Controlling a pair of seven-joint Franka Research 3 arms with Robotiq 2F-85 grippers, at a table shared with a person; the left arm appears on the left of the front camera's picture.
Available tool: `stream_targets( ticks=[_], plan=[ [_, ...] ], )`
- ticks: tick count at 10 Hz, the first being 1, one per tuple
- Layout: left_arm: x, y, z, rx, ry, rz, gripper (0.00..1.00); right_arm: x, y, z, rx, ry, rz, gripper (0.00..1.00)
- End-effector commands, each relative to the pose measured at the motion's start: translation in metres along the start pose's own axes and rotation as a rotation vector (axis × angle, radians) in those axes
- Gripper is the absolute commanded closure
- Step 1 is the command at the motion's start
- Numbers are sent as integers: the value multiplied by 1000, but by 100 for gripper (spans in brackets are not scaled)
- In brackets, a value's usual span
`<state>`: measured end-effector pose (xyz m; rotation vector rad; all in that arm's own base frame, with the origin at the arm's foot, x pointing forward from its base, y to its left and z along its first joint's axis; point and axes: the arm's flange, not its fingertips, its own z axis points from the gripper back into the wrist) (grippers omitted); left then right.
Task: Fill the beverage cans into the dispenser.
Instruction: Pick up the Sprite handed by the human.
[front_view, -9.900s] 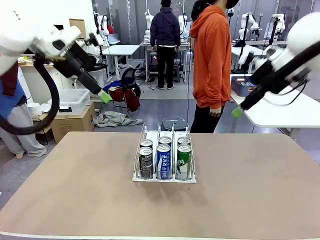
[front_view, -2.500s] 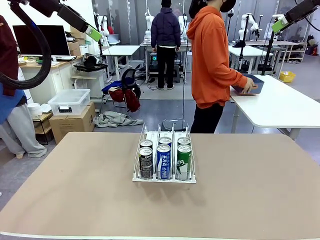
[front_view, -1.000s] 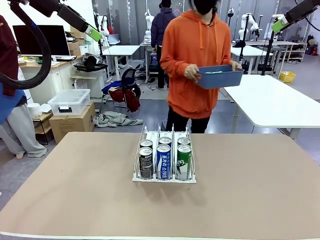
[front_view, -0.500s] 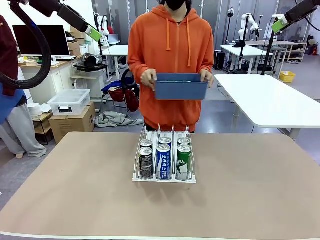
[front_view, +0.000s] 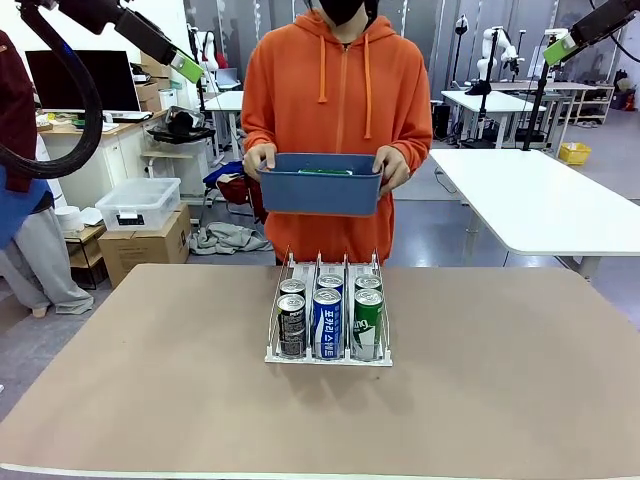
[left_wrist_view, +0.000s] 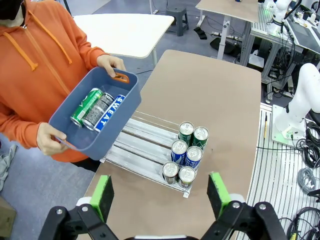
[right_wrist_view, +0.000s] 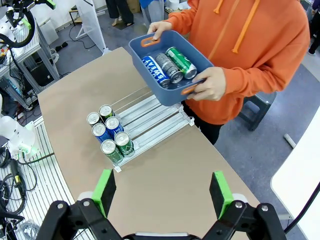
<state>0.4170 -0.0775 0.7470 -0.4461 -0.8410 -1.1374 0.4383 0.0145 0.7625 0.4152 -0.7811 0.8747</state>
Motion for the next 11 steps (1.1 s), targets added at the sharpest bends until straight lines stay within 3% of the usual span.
stream_targets(
  ticks=[1, 11],
  plan=[
    [0, -1, 1, -6, -8, 0, 0, 1, -1, -1, -9, -6, -5, 0],
    [0, -1, 1, -6, -8, 0, 0, 1, -1, -1, -9, -6, -5, 0]
  ],
)
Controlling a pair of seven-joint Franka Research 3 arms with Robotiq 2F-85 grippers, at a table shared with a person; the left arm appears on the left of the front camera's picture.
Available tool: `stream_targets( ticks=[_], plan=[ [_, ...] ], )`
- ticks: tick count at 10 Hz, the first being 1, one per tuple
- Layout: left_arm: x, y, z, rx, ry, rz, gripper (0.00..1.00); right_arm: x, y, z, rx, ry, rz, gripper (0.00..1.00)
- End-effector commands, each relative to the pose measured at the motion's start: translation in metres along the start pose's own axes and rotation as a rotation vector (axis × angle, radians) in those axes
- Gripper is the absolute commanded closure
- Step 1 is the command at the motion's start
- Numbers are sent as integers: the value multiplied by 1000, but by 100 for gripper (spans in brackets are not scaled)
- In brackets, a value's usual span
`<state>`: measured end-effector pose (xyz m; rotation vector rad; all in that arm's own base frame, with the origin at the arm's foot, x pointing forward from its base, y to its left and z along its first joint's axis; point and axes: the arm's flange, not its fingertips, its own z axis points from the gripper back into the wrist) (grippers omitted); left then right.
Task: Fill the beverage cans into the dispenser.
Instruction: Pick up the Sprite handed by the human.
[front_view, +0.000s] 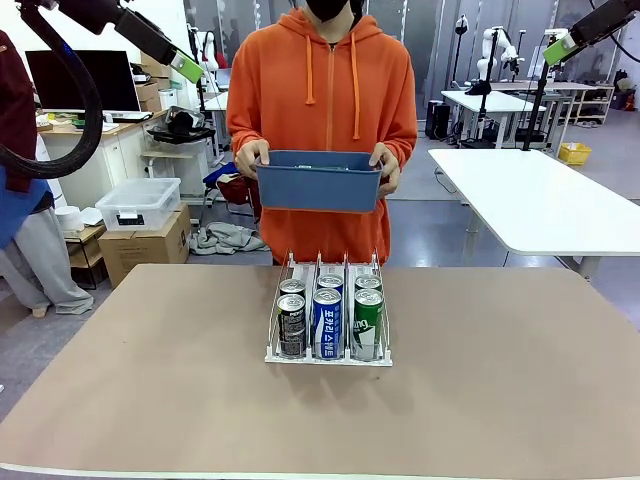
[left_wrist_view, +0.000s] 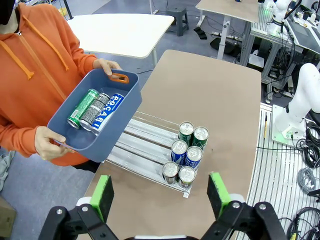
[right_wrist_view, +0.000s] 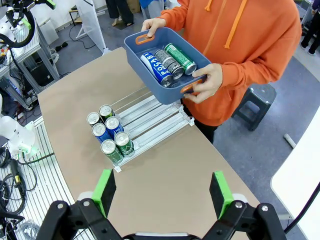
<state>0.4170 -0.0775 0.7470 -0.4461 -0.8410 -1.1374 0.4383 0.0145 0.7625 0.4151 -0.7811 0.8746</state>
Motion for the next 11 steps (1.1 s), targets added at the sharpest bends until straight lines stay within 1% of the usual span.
stream_targets(
  ticks=[1, 11],
  plan=[
    [0, -1, 1, -6, -8, 0, 0, 1, -1, -1, -9, -6, -5, 0],
    [0, -1, 1, -6, -8, 0, 0, 1, -1, -1, -9, -6, -5, 0]
  ],
)
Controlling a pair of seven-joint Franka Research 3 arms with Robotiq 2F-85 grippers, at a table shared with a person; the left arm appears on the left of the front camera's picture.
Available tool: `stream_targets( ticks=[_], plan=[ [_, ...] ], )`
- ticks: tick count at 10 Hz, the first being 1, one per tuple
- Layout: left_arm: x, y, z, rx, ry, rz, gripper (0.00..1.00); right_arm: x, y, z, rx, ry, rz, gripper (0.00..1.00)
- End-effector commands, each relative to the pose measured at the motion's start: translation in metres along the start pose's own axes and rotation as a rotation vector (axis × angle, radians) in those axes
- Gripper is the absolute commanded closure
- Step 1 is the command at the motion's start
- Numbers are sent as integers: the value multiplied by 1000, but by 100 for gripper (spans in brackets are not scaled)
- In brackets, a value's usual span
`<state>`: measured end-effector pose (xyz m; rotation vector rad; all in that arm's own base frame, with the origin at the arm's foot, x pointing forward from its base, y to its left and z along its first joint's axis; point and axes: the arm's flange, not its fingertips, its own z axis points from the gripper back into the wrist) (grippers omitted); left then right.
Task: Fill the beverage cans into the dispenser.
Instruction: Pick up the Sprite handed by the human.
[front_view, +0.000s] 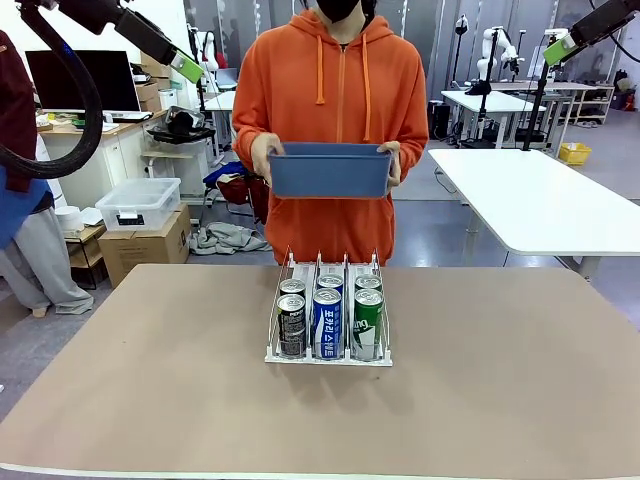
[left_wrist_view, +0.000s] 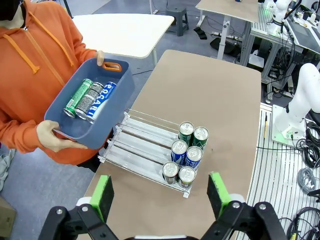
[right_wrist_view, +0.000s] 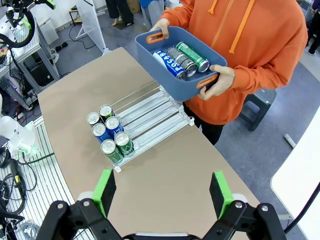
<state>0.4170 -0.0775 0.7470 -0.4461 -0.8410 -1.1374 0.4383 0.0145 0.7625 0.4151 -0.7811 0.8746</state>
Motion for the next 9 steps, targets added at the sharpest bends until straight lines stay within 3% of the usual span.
stream_targets(
  ticks=[1, 9],
  plan=[
    [0, -1, 1, -6, -8, 0, 0, 1, -1, -1, -9, -6, -5, 0],
    [0, -1, 1, -6, -8, 0, 0, 1, -1, -1, -9, -6, -5, 0]
  ],
)
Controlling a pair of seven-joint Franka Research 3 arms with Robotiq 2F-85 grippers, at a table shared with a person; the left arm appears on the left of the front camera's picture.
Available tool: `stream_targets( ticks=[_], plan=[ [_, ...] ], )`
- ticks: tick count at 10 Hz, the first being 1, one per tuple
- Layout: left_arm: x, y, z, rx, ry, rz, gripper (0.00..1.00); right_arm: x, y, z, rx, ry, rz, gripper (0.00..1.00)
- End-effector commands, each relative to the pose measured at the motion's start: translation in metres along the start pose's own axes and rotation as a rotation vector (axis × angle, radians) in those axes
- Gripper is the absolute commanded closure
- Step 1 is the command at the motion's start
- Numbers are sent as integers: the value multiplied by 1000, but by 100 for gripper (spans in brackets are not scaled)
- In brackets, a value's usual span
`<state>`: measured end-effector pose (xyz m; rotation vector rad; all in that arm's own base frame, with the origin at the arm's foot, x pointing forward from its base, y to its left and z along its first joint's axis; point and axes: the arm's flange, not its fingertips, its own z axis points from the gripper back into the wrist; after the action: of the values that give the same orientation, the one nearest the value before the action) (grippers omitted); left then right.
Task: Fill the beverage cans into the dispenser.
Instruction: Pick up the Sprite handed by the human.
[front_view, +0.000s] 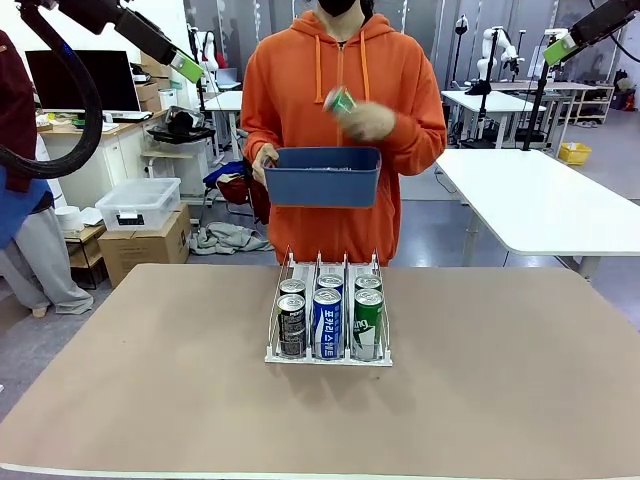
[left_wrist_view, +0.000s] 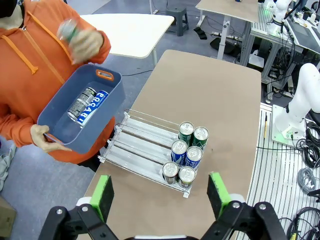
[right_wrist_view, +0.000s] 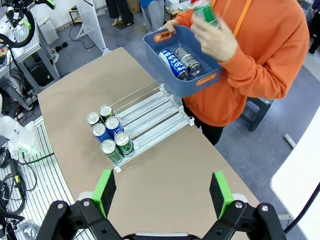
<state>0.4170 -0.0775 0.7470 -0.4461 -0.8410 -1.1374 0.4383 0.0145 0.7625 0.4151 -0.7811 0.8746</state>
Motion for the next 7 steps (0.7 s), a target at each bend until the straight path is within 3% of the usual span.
stream_targets(
  ticks=[1, 7],
  plan=[
    [0, -1, 1, -6, -8, 0, 0, 1, -1, -1, -9, -6, -5, 0],
    [0, -1, 1, -6, -8, 0, 0, 1, -1, -1, -9, -6, -5, 0]
  ],
)
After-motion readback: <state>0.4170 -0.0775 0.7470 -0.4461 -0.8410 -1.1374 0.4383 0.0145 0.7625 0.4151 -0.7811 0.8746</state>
